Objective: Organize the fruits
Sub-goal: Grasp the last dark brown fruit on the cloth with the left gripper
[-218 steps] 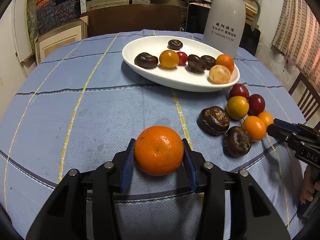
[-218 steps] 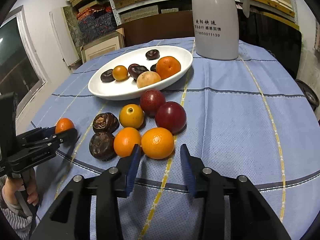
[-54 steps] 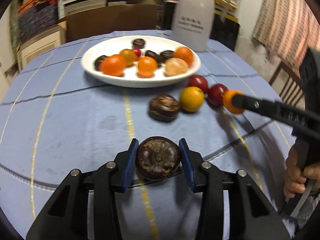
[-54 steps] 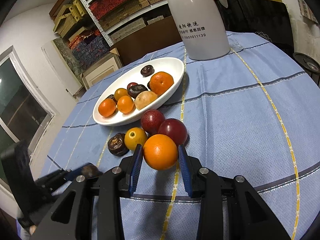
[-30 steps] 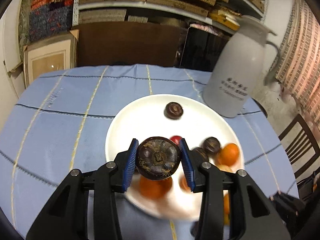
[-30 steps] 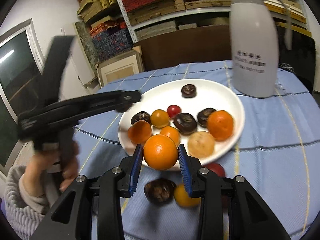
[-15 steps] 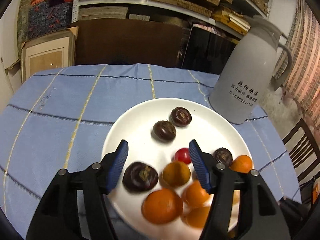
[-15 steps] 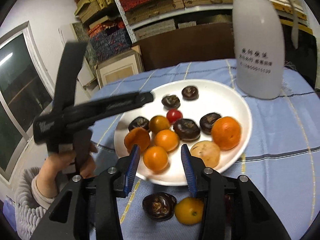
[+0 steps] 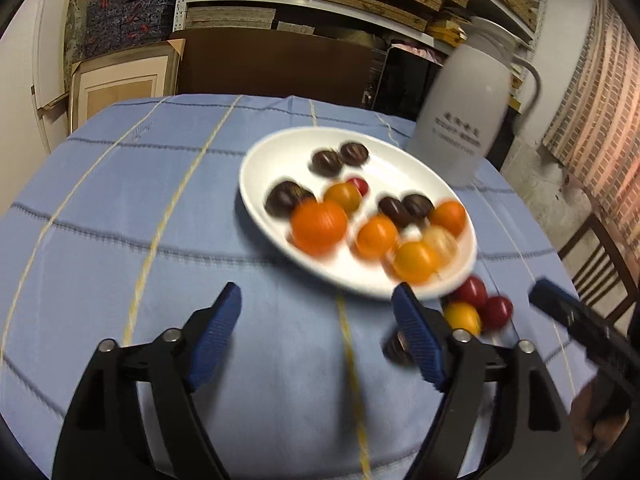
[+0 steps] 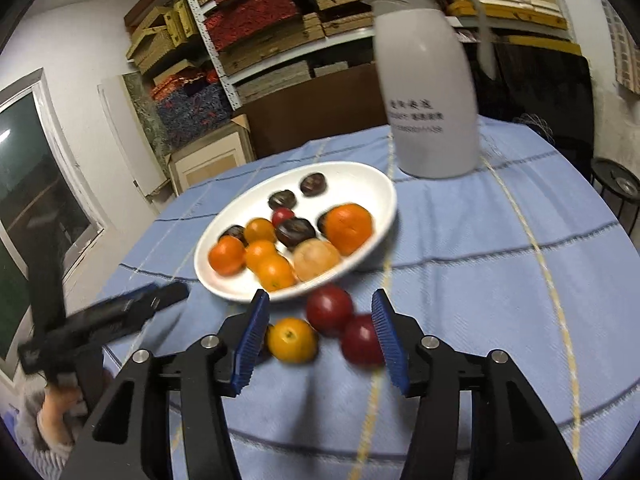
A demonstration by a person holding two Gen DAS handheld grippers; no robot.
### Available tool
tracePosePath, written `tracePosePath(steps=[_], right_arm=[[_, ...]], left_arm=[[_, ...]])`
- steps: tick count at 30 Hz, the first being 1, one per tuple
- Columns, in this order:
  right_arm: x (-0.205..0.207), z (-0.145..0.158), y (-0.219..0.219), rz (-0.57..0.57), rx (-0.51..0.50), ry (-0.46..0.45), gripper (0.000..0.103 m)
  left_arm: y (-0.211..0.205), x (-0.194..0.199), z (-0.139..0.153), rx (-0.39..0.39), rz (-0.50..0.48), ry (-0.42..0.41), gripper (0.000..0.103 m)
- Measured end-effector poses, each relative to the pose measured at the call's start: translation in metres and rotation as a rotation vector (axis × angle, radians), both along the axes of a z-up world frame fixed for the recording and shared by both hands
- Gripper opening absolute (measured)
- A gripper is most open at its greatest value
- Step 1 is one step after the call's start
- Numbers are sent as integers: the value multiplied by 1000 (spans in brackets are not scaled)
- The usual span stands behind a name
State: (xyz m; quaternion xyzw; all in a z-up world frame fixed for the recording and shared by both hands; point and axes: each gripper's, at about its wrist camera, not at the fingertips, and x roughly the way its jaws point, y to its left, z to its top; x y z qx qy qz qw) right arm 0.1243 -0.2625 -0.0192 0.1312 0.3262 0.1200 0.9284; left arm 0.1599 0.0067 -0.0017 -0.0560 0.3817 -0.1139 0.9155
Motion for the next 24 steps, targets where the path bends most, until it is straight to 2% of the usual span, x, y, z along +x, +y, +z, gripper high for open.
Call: tracePosePath(steps=[3, 6, 10, 24], right_arm=[[-6, -2, -13, -33, 6, 6, 63], [-9, -1, -27, -57, 43, 7, 63], [-8, 1, -32, -69, 64, 9, 63], [-9, 0, -31, -70, 61, 17, 68]], left_arm=[[-22, -19, -5, 69, -35, -19, 83], [-45, -24, -11, 164, -67, -26, 85], [-59, -19, -22, 220, -91, 8, 85], [-79, 3, -32, 268, -106, 36, 85]])
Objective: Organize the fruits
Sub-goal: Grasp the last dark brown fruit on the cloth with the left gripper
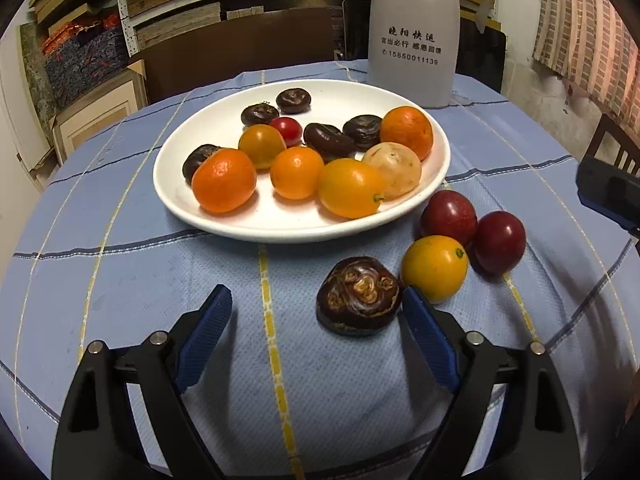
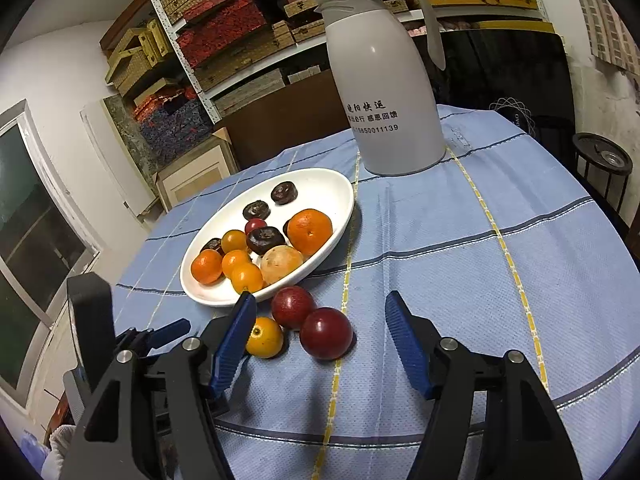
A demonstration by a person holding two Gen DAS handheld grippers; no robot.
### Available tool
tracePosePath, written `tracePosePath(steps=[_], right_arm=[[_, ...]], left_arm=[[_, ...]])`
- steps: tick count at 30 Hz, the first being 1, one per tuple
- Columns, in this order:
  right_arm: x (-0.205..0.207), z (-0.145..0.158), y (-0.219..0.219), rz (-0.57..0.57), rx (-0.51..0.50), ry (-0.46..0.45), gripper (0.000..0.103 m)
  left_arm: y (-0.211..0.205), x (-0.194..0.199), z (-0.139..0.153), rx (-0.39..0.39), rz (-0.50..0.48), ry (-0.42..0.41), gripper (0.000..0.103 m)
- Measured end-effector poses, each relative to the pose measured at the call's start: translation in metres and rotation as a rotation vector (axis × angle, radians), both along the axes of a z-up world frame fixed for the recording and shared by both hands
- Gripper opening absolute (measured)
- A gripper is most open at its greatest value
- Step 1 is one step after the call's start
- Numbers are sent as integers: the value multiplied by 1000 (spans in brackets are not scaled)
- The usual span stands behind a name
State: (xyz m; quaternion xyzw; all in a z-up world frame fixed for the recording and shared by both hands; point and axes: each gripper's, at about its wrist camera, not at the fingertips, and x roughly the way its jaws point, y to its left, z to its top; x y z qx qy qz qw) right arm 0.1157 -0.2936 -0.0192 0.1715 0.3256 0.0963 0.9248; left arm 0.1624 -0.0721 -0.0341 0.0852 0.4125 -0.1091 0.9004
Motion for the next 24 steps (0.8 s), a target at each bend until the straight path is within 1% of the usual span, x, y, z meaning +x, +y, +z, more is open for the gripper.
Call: tracePosePath(steps=[6, 8, 9, 10, 11, 16, 18, 24], right_arm=[[1, -1, 0, -1, -2, 11, 68], [2, -2, -1, -4, -2, 15, 68], [2, -2, -1, -6, -3, 17, 68], [3, -3, -2, -8, -3, 23, 68], [4, -4, -2, -11, -3, 28, 68], [5, -8, -5, -17, 0, 38, 68], [6, -9, -6, -16, 2, 46, 68], [7, -16, 5, 14, -39, 65, 68]], left_arm=[[3, 8, -2, -25, 10, 24, 84], [4, 9, -3, -42, -1, 32, 78], [4, 9, -4, -44, -7, 38, 69], [4, 10, -5, -43, -10, 46, 63], [4, 11, -5, -36, -9, 43, 62], [10, 9, -3, -33, -17, 35, 41], [21, 2, -3, -23, -3, 32, 41], [60, -21, -2, -56, 67, 42, 41]])
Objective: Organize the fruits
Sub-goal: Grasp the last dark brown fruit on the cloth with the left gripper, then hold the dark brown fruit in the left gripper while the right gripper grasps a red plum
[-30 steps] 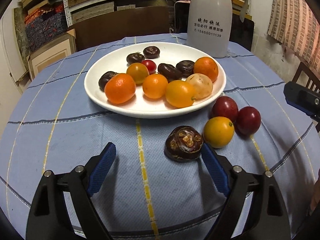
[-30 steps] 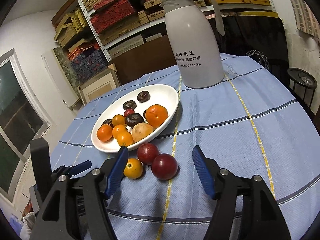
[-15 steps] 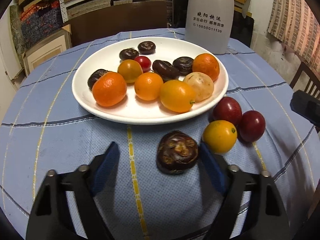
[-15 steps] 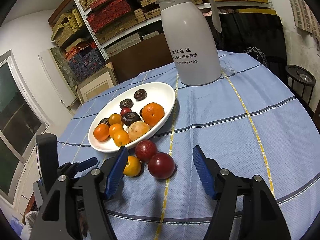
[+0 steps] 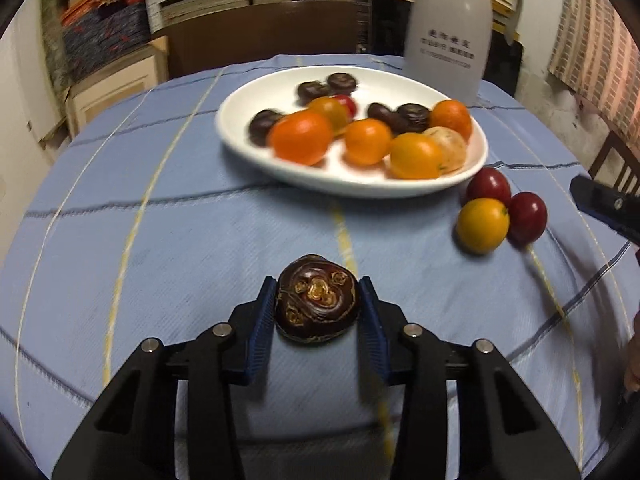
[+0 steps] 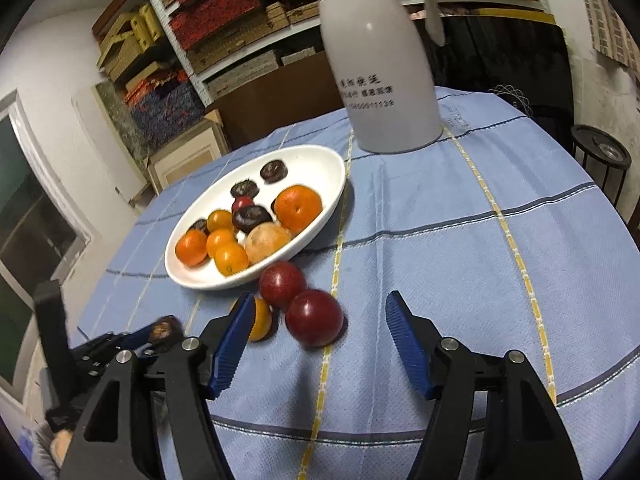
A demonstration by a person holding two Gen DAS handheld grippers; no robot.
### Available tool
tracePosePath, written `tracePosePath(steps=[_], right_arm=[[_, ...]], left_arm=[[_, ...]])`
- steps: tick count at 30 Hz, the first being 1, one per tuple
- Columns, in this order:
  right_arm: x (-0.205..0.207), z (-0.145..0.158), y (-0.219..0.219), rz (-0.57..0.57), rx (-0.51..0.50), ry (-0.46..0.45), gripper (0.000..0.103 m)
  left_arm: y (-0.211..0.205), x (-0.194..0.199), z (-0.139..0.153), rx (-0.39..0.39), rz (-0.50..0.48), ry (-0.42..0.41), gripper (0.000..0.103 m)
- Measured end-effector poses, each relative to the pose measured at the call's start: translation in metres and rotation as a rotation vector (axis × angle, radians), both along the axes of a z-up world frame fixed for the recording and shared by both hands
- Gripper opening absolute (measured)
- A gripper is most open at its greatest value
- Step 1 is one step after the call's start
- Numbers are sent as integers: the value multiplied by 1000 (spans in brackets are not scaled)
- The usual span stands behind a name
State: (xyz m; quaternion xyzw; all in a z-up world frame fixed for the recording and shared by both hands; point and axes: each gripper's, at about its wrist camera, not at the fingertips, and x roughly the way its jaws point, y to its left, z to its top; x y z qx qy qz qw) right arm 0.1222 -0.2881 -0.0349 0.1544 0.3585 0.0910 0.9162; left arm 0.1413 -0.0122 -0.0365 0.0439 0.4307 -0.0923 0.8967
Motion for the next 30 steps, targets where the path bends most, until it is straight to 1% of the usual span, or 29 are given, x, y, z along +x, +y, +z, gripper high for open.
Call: tracePosePath(steps=[2, 5, 7, 8, 11, 12, 13, 16, 20, 26, 28, 30], right_arm=[[0, -4, 9, 23, -37, 9, 68], [2, -12, 17, 36, -84, 21, 68], [3, -15, 18, 33, -96, 28, 68], [3, -16, 18, 31, -98, 30, 67], [6, -21, 18, 31, -104, 41, 63], [7, -23, 19, 34, -106, 46, 62], [8, -24, 20, 38, -110, 50, 62], [9, -27, 22, 41, -118, 51, 62], [11, -28, 20, 33, -104, 48, 62], [20, -32, 17, 30, -65, 67, 62], [22, -34, 16, 29, -54, 74, 60], [23, -35, 16, 33, -44, 83, 53]], left_arm=[[9, -3, 0, -17, 18, 0, 41], [11, -3, 0, -23, 23, 3, 50], [7, -3, -2, -1, 21, 7, 75], [6, -2, -4, 10, 23, 14, 77], [10, -2, -4, -10, 30, 20, 79], [11, -2, -4, -10, 37, 24, 84], [12, -1, -5, -11, 43, 31, 86], [12, -1, -5, -11, 42, 31, 86], [12, -1, -6, -9, 41, 32, 87], [16, -3, -4, -41, 47, 26, 87], [18, -3, -3, -56, 49, 23, 86], [20, -4, -3, -65, 51, 21, 82]])
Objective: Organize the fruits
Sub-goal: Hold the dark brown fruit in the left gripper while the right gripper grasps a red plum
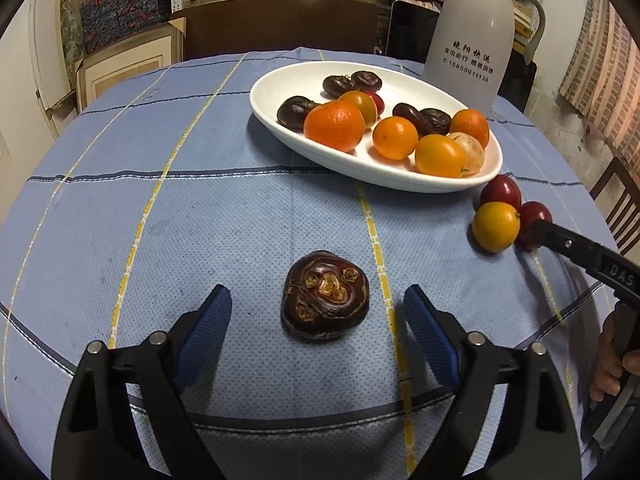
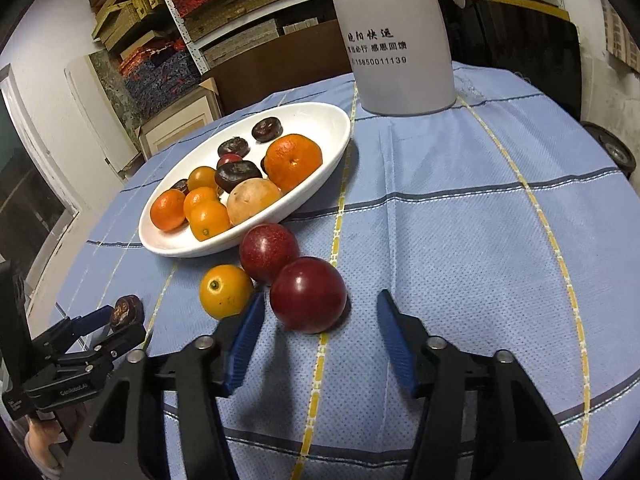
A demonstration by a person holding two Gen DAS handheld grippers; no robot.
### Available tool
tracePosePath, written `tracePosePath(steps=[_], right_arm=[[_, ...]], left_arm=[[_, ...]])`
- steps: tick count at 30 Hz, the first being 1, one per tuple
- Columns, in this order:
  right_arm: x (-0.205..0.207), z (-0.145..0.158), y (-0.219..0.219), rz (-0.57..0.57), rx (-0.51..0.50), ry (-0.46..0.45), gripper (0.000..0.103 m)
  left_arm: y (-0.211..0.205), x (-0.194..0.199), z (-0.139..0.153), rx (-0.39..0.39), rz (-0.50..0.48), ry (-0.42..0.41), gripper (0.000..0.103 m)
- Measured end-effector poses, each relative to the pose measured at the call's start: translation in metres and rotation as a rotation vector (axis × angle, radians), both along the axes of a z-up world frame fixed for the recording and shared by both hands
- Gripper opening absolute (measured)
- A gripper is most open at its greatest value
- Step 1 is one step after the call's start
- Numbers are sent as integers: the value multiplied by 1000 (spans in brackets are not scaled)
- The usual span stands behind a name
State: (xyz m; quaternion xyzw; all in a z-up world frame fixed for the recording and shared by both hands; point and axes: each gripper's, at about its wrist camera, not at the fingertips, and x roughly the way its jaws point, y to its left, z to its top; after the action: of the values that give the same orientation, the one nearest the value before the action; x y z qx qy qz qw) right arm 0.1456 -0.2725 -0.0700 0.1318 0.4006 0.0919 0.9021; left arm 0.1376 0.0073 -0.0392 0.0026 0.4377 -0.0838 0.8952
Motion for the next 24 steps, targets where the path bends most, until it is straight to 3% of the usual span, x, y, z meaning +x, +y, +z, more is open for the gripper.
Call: tracePosePath(steps=[4, 5, 6, 12, 24], right_arm=[[1, -2, 0, 14, 15, 6, 48], [1, -1, 2, 24, 17, 3, 42], [0, -1, 3, 33, 17, 0, 39], [-2, 0, 3, 30, 14, -4, 39], [-16, 10, 2, 21, -1, -59, 38]], left_arm=[[1, -1, 1, -6, 2, -8, 73], [1, -2, 2, -8, 1, -11, 70], [1, -2, 2, -10, -1, -13, 62], [-1, -3, 3, -29, -31, -22, 41], [-6, -12, 11, -28, -52, -70, 41]])
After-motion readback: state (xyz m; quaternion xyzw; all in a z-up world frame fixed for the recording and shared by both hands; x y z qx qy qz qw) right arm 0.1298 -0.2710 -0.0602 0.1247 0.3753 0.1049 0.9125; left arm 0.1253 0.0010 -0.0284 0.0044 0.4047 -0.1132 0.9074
